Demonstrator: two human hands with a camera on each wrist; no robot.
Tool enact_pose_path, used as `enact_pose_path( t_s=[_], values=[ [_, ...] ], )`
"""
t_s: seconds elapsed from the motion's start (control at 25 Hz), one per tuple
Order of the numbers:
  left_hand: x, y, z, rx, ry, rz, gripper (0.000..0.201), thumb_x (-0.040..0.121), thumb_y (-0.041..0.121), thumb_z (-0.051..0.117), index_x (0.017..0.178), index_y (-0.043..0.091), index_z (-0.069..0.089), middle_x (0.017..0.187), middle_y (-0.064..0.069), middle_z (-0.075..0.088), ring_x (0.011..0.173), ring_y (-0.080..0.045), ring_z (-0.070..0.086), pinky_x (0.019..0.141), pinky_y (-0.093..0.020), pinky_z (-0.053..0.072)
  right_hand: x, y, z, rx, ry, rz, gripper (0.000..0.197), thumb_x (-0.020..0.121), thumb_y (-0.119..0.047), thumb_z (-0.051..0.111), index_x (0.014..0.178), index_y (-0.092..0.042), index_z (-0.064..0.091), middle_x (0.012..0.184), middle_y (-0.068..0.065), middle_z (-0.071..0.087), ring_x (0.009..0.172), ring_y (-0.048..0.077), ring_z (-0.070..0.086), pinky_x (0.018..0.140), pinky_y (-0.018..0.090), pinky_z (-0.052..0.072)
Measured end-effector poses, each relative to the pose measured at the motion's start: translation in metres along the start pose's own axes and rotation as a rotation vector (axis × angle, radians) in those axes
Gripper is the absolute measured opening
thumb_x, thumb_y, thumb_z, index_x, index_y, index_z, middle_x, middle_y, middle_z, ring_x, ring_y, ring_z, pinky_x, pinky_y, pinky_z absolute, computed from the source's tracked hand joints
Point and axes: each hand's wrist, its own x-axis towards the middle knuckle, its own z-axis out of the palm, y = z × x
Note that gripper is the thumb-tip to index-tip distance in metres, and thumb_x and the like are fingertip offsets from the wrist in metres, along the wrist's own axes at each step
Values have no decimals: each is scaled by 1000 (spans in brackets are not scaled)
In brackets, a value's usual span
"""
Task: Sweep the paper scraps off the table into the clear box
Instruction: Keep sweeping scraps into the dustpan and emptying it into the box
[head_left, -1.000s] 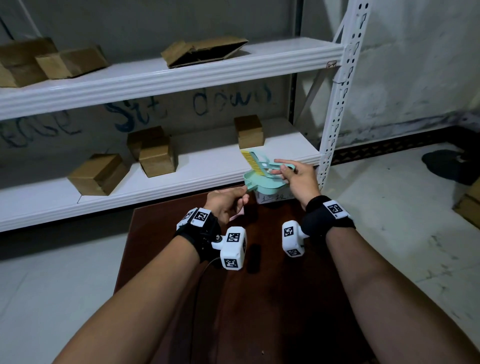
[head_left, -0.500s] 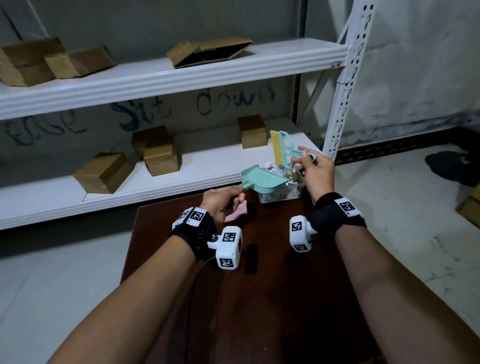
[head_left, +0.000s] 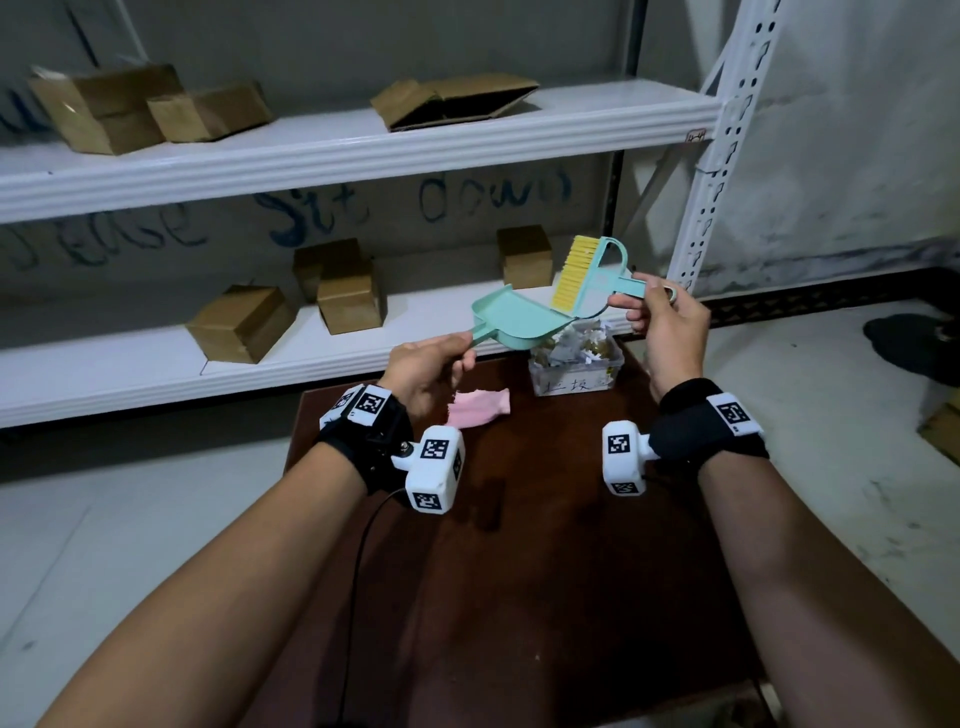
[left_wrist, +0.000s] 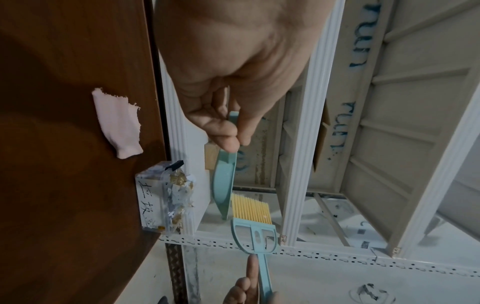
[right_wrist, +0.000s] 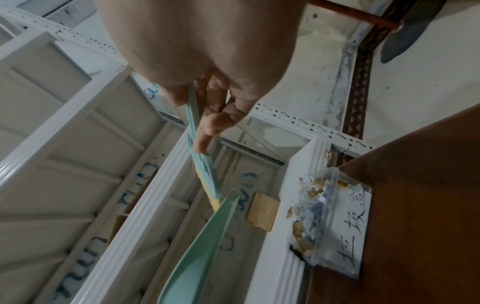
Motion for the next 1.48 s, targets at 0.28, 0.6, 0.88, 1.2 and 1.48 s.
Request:
enact_pose_path(
  t_s=[0.28, 0.6, 0.88, 1.2, 1.48],
  values=[
    [-36, 4, -48, -46, 29, 40, 8, 92, 9, 68, 90, 1, 70, 59, -4, 65, 46, -4, 58, 42, -9, 44, -29, -28, 11, 16, -22, 35, 26, 104, -13, 50, 86, -7, 68, 64, 9, 74, 48, 8, 57, 46, 13, 39],
    [-65, -14, -100, -78, 73, 21, 12, 92, 8, 68, 100, 2, 73, 66, -7, 68, 52, -6, 60, 45, -10, 45, -61, -14, 31, -104, -144, 43, 28, 103, -21, 52, 86, -6, 69, 69, 18, 74, 55, 19, 59, 51, 20, 41],
    [-64, -17, -127, -74, 91, 39, 11, 92, 4, 67, 100, -1, 74, 69, -14, 70, 51, -11, 64, 48, -13, 52, -71, -11, 43, -266, 63, -200, 35, 101, -39, 52, 73, -26, 69, 61, 3, 70, 59, 26, 67, 64, 44, 53],
    [-60, -36, -124, -43, 67, -27, 24, 94, -4, 62, 114, -17, 63, 93, -36, 69, 66, -32, 75, 69, -31, 63, -86, 4, 74, -455, -149, -284, 32, 103, -36, 48, 97, -15, 72, 69, -1, 72, 70, 15, 71, 71, 38, 57],
    [-68, -61, -111, -36, 76, -77, 30, 100, 3, 56, 111, -26, 56, 92, -42, 66, 59, -32, 73, 60, -29, 63, -110, 21, 74, -1027, -485, -502, 38, 103, -38, 46, 92, -11, 70, 81, 15, 73, 79, 35, 67, 71, 41, 50]
  ],
)
